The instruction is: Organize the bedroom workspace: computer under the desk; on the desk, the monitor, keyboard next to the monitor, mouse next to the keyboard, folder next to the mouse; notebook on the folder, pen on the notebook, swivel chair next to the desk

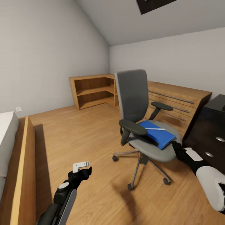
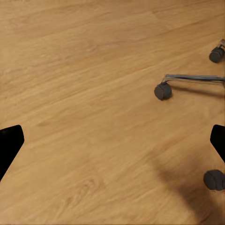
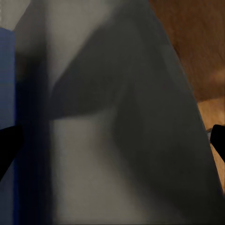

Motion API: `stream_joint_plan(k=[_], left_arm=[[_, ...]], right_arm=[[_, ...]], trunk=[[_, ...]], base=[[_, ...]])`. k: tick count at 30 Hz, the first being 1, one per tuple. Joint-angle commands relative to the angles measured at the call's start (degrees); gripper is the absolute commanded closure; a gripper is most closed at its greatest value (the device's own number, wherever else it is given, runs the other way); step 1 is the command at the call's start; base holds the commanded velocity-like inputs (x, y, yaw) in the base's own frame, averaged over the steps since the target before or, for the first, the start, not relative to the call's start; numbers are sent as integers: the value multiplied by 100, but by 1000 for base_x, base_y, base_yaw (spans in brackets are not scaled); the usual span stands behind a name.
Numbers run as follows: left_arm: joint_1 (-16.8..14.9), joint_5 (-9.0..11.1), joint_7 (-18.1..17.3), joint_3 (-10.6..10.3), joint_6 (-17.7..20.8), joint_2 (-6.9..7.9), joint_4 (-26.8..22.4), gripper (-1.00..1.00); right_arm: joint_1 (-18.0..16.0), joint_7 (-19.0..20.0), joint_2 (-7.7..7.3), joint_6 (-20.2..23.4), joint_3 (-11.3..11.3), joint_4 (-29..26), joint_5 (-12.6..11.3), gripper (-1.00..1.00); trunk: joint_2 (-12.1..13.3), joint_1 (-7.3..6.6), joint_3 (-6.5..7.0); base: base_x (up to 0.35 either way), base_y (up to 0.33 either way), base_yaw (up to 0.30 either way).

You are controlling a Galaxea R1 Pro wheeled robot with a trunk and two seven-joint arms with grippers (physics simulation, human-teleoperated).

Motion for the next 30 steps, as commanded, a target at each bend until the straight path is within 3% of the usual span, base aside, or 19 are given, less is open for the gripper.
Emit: stream_joint_plan(k=[1, 11, 30], left_arm=[[-4, 61, 52, -9, 23, 1, -8, -100], [-4, 61, 52, -9, 27, -7, -7, -100], [-4, 61, 52, -9, 37, -17, -5, -100]], right_arm=[[4, -45, 69, 35, 38, 43, -106, -100], [4, -45, 62, 35, 38, 24, -106, -100], [4, -39, 72, 35, 40, 57, -112, -100]], trunk=[[-1, 0, -6], [-1, 0, -6], [-1, 0, -6]], base=[[37, 0, 3], [119, 57, 0], [-154, 1, 0]])
